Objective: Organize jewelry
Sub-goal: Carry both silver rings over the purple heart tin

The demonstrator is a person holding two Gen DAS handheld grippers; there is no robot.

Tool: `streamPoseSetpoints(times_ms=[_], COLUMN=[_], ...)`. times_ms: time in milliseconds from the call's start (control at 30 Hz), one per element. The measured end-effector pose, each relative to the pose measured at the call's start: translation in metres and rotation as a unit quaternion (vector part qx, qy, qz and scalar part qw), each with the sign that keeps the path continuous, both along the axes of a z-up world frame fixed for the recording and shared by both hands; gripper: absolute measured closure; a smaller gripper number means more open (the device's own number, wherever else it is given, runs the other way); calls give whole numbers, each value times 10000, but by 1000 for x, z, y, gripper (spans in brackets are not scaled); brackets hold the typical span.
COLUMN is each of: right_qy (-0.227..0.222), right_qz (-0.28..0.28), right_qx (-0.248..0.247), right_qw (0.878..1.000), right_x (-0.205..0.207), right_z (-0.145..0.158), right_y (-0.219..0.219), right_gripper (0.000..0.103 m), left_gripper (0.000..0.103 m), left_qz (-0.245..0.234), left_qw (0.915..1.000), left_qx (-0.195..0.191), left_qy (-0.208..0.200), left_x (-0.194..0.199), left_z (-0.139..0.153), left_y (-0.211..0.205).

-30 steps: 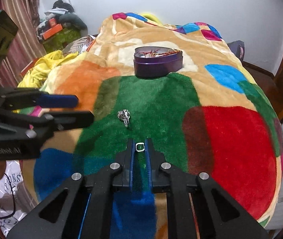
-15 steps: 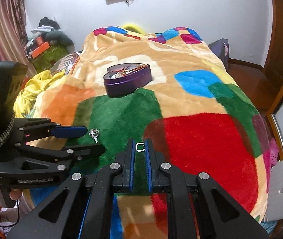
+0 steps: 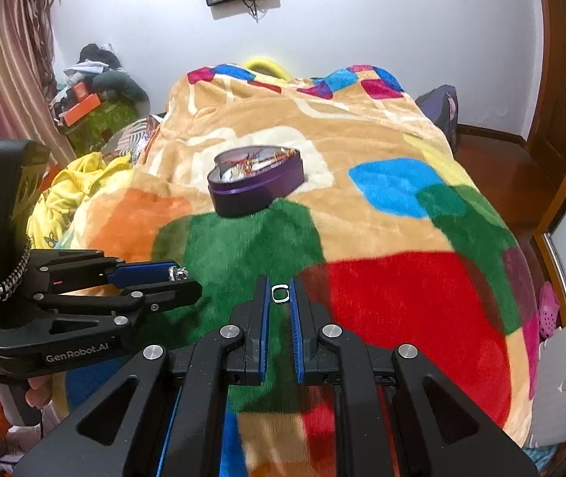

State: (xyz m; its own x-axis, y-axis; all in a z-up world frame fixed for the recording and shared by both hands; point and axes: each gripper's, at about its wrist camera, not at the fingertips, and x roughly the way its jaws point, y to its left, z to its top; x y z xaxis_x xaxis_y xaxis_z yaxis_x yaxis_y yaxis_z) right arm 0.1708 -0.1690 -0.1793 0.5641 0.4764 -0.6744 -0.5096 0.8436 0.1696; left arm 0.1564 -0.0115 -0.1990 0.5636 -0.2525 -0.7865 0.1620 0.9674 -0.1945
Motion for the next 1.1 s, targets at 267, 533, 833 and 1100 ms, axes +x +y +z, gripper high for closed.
streamPoseSetpoints(times_ms=[267, 533, 833, 1100], right_qy=[-315, -615, -798, -803], right_qz=[4, 52, 33, 41], right_qx=[120, 253, 481, 560], right_qw=[9994, 9978, 9956, 9952], right_x=[8, 18, 36, 55], right_z=[22, 41, 55, 55], right_y=[6, 18, 28, 36], right_gripper=[94, 94, 94, 94], left_gripper=[74, 74, 74, 74], left_qz=[213, 368, 452, 437], left_qw=[9986, 9951, 9927, 9937], left_qx=[60, 40, 62, 34], left_qy=[-490, -918, -1117, -1030], left_x=[4, 17, 36, 55], left_z=[35, 64, 73, 62], left_y=[16, 28, 37, 40])
